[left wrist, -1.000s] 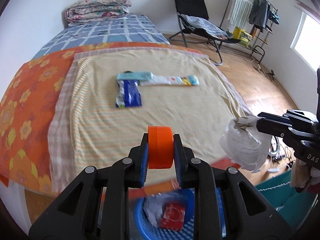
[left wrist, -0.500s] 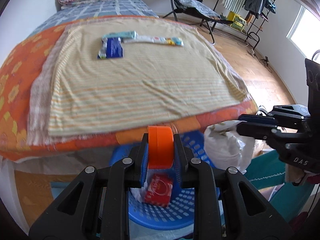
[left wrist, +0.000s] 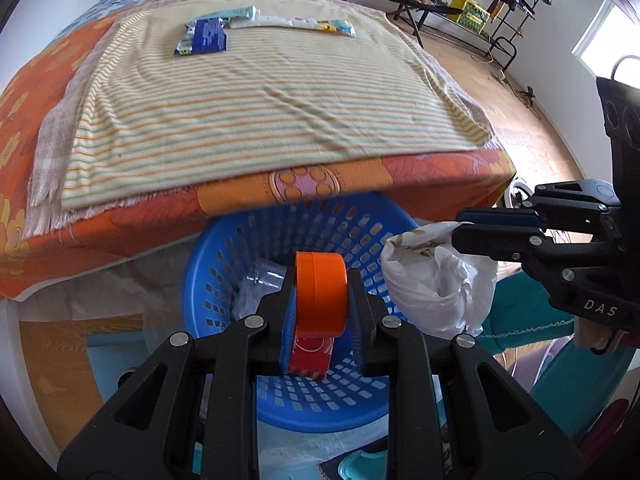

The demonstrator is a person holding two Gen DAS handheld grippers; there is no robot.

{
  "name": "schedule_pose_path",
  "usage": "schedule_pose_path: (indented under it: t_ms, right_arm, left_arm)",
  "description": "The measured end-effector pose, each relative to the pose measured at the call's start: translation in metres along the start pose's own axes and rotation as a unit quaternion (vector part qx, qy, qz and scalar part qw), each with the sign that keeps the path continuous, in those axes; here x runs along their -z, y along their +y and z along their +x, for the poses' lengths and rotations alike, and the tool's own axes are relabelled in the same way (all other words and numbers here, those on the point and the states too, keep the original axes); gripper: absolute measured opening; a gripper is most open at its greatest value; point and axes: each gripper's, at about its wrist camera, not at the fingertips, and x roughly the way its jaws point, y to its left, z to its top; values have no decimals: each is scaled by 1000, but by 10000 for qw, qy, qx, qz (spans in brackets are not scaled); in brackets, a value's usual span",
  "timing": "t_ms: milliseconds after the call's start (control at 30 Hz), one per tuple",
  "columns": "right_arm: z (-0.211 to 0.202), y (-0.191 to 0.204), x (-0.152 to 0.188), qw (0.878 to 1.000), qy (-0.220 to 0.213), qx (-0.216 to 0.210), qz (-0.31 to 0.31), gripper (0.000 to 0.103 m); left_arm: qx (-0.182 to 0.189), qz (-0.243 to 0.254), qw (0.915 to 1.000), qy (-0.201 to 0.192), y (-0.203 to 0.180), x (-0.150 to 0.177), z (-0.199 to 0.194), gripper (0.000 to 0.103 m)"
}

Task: Collect trash
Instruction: 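Carry the orange cap and white bag with both tools over the blue basket, then open both tools to drop the cap and bag into the blue basket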

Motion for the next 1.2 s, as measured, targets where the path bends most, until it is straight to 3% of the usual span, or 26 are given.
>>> schedule_pose_path:
  t_ms: [367, 500, 567, 667, 700, 733, 1200]
  right_arm:
    - [10, -1, 5, 9996, 243, -2, 107, 9]
    - [12, -2, 3, 9994, 309, -3, 141, 12]
    - [13, -2, 3, 9993, 354, 6, 147, 14]
    - [13, -2, 3, 9993, 344, 54, 147, 33]
    - [12, -2, 3, 9993, 326, 62, 146, 45]
    - [10, -2, 3, 9995, 270, 72, 141, 52]
    - [8, -2, -1, 9992, 214, 311, 94, 52]
  left_arm:
    - [-59, -2, 9998, 187, 1, 5, 7, 24]
    - [-101, 3, 9999, 133, 0, 4, 6, 47]
    - [-137, -2, 9998, 113, 1, 4, 5, 50]
    - [-172, -60, 9998, 130, 3, 3, 5, 50]
    - [-180, -88, 9997, 137, 5, 3, 5, 50]
    - [-181, -104, 9997, 145, 5, 3, 6, 50]
    - [-197, -178, 9995, 163, 8, 2, 6, 51]
